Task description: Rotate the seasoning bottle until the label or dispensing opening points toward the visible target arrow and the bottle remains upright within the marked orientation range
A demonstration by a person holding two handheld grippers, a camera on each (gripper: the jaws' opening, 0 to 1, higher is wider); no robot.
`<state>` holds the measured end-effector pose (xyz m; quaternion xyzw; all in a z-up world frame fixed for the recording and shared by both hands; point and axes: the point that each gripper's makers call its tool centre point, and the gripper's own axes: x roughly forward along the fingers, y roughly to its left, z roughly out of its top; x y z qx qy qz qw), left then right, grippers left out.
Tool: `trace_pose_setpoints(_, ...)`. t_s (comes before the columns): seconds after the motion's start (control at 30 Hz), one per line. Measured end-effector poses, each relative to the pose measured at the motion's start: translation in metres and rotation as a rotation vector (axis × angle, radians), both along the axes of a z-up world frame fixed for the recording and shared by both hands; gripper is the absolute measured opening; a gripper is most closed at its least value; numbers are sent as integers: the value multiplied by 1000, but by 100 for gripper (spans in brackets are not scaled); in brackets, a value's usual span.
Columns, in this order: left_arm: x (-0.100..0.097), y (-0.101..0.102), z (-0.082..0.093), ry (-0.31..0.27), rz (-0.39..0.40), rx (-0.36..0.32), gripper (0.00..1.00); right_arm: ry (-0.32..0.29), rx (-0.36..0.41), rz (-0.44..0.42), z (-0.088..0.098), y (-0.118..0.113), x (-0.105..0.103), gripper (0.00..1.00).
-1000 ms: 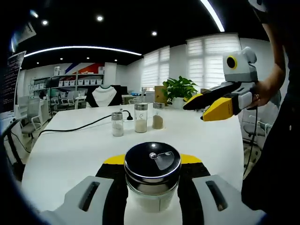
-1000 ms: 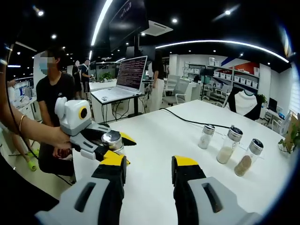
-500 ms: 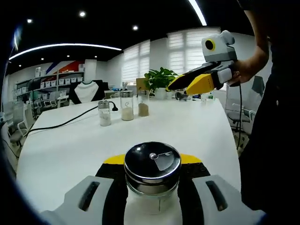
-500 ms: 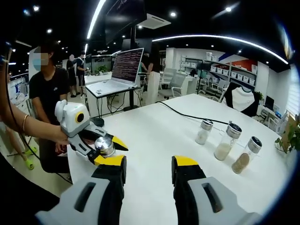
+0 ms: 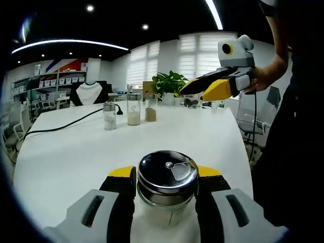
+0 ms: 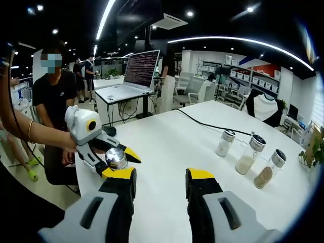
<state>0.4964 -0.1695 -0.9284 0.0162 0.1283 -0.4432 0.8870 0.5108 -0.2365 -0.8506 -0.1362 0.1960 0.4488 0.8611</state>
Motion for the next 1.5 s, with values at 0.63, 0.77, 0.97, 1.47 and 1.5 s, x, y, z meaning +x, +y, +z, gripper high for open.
trace_pose_setpoints(0.63, 6, 5, 10, 72, 353, -21, 48, 8, 59, -82, 10, -34, -7, 37)
trace_pose_setpoints(0.77, 8, 9, 10, 82, 405, -26, 42, 27, 77, -102, 8, -40, -7, 37)
trace_pose_setpoints(0.97, 9, 11, 10, 61, 422, -16, 41, 34, 78, -97, 6, -43, -12, 37)
trace_pose_setpoints(1.47, 41, 8, 16, 16, 364, 11, 41, 20, 85, -173, 12, -66, -1, 37)
trace_pose_setpoints(1.5, 45, 7, 17, 6, 360, 15, 41, 17, 85, -181, 13, -67, -1, 37)
